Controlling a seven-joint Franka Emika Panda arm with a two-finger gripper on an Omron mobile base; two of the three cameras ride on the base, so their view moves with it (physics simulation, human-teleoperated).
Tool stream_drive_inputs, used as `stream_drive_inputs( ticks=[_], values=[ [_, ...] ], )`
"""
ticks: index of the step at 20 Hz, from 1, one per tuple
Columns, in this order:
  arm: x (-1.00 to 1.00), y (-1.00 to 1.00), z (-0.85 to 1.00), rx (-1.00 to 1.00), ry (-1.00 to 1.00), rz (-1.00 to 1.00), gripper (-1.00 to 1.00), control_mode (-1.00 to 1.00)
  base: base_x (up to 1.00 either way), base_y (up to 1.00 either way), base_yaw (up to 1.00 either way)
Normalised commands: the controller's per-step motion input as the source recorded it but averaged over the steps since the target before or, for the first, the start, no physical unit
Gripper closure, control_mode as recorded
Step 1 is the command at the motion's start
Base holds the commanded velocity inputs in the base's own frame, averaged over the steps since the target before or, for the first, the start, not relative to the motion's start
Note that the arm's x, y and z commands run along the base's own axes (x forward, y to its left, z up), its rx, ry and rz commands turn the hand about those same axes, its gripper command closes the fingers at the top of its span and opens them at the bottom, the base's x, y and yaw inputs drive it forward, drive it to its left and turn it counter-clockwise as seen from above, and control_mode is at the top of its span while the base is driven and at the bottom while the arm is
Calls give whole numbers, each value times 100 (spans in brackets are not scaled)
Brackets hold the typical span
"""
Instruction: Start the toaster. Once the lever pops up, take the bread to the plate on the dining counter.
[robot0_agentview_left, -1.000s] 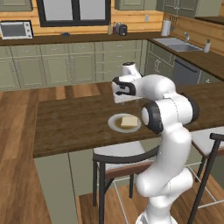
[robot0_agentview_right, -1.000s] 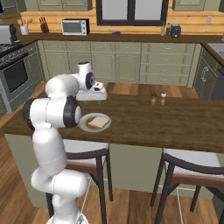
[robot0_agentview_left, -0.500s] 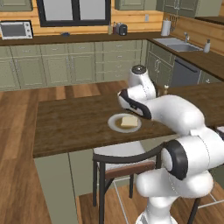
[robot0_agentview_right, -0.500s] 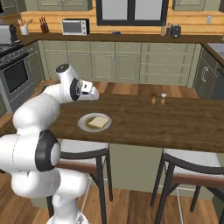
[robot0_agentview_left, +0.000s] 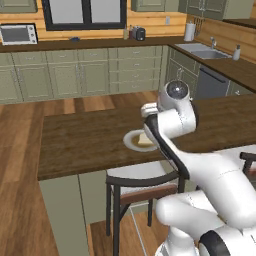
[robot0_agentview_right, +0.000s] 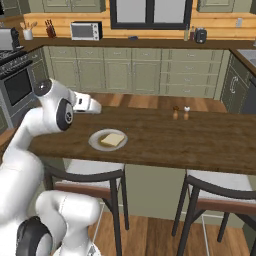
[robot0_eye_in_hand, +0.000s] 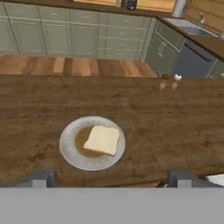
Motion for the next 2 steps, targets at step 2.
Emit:
stream_drive_inputs(
  ticks=[2],
  values=[
    [-60, 9, 23, -2, 0, 0, -100, -100, 0, 0, 0]
  ],
)
